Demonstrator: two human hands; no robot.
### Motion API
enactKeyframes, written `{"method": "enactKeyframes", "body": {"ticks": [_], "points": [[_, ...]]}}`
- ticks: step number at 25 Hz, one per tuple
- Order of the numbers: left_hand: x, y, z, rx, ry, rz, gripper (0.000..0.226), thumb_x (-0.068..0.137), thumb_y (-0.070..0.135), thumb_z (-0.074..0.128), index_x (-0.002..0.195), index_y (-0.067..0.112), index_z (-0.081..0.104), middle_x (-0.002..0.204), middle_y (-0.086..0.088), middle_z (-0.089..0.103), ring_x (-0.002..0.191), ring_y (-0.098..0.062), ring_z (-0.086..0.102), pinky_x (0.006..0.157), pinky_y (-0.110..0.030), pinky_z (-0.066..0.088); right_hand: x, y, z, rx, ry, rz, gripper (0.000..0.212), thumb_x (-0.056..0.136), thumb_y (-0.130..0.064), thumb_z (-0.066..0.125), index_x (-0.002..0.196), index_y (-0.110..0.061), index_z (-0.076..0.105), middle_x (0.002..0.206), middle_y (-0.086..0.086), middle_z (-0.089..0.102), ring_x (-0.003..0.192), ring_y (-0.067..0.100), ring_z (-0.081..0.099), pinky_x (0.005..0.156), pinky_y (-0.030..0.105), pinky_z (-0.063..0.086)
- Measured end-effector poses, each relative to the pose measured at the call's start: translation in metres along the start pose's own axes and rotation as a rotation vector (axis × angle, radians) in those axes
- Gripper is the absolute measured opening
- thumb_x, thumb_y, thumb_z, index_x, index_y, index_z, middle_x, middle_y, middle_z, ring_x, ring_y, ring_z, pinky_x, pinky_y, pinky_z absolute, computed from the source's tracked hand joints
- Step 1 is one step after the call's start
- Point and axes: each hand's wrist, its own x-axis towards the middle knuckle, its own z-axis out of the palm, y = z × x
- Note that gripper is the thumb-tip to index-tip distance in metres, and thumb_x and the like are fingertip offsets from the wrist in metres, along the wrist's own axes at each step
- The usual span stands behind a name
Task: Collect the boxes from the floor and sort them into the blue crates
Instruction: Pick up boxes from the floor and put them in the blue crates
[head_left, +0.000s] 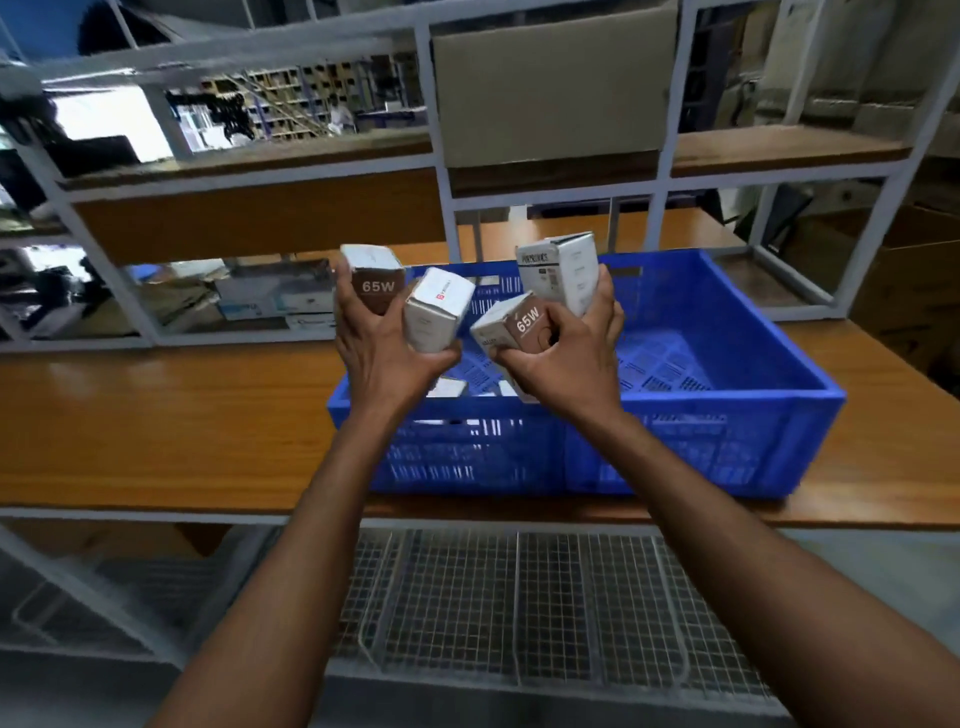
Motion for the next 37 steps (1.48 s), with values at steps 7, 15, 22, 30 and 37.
{"method": "enactKeyframes", "body": {"ticks": [7,15,22,30,37], "points": [[0.088,-0.072,0.068,0.125,-0.285,0.152,0.094,0.065,0.054,0.090,0.148,0.035,0.050,0.169,-0.008,-0.021,0.156,-0.039,-0.003,0.126,-0.056,0.010,0.065,-0.003,0.069,-0.213,-0.244,-0.010,0.066,0.068,-0.065,0.078,0.124,-0.032,0.067,0.169,0.000,-0.010,0.152,0.033,0.006,0.112,0.050,0.038],[0.142,-0.076,0.111,0.511,-0.860,0.424,0.109,0.069,0.064,0.084,0.160,0.034,0.030,0.170,-0.010,-0.014,0.157,-0.038,-0.002,0.126,-0.055,0.006,0.097,0.025,0.129,-0.514,-0.810,0.035,0.067,0.073,-0.047,0.085,0.129,-0.020,0.060,0.169,0.021,-0.017,0.153,0.046,0.004,0.116,0.056,0.034],[0.151,-0.081,0.117,0.392,-1.409,0.361,0.130,0.049,0.091,0.071,0.156,0.059,0.005,0.170,0.005,0.005,0.156,-0.034,0.015,0.123,-0.058,0.025,0.114,0.021,0.130,-0.674,-1.123,0.037,0.054,0.070,-0.059,0.081,0.110,-0.039,0.051,0.156,0.011,0.022,0.138,0.036,0.030,0.107,0.050,0.042],[0.136,-0.075,0.106,0.100,-1.227,0.230,0.114,0.084,0.057,0.077,0.162,0.044,-0.005,0.173,0.004,0.009,0.158,-0.027,0.015,0.124,-0.056,0.023,0.105,0.011,0.112,-0.462,-0.968,0.047,0.077,0.069,-0.060,0.088,0.134,-0.025,0.064,0.150,0.007,0.050,0.142,0.031,0.042,0.114,0.045,0.043],[0.097,-0.056,0.078,-0.028,-0.725,0.244,0.060,0.104,0.024,0.058,0.158,0.035,0.035,0.163,0.003,0.038,0.147,-0.024,0.040,0.116,-0.056,0.028,0.058,0.007,0.071,-0.271,-0.468,0.020,0.037,0.091,-0.033,0.075,0.125,-0.021,0.071,0.134,0.000,0.066,0.125,0.021,0.059,0.095,0.034,0.048]]}}
